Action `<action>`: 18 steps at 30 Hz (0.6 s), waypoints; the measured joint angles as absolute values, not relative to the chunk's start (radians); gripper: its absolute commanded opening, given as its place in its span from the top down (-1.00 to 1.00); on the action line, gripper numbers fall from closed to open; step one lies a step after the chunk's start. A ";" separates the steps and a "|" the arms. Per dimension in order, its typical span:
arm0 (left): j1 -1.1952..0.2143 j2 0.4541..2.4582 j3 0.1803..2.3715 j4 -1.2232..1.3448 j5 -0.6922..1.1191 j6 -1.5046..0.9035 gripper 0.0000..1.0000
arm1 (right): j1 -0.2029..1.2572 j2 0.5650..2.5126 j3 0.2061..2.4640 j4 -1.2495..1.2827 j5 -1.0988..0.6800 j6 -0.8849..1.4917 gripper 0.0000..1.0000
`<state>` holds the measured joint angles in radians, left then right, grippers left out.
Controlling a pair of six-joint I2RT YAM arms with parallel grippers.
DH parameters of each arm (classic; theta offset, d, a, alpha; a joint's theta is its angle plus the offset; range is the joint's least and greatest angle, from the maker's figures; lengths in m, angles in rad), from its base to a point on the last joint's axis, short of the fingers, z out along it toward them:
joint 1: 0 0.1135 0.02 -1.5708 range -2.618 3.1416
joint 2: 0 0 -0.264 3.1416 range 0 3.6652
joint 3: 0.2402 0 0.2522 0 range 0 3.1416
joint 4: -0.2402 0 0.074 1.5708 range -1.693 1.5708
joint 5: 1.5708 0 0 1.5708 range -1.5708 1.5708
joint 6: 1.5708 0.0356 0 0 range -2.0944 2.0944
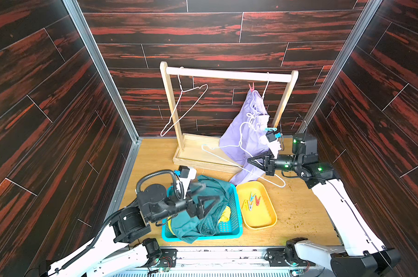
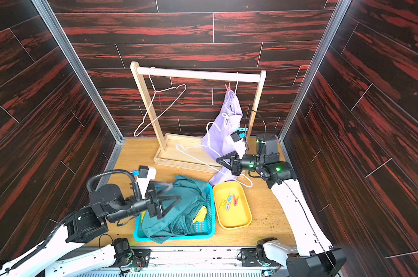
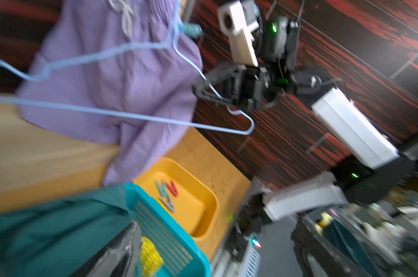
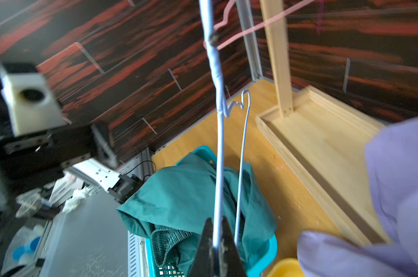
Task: Remove the clothespins securing shorts to the hanger
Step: Place the shorts in the basket, then place the hanger on the clothesline.
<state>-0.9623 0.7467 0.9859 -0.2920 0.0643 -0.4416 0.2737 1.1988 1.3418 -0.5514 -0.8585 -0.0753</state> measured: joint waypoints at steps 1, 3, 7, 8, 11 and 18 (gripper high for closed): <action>-0.962 0.759 0.995 -0.290 0.023 -0.414 -1.00 | 0.274 1.199 1.341 -0.549 -0.878 -0.101 1.00; -0.962 0.789 1.005 -0.276 -0.065 -0.331 -1.00 | 0.274 1.199 1.342 -0.557 -0.922 -0.175 1.00; -0.942 0.878 1.072 -0.291 -0.117 -0.162 -0.96 | 0.274 1.201 1.342 -0.618 -0.986 -0.324 1.00; -0.933 0.901 1.099 -0.295 -0.115 -0.123 -0.95 | 0.274 1.203 1.342 -0.642 -0.996 -0.364 1.00; -0.886 0.937 1.163 -0.299 -0.070 -0.025 -0.93 | 0.274 1.204 1.342 -0.712 -1.015 -0.477 1.00; -0.786 0.971 1.253 -0.406 0.115 0.165 -0.93 | 0.274 1.203 1.342 -0.877 -1.033 -0.749 1.00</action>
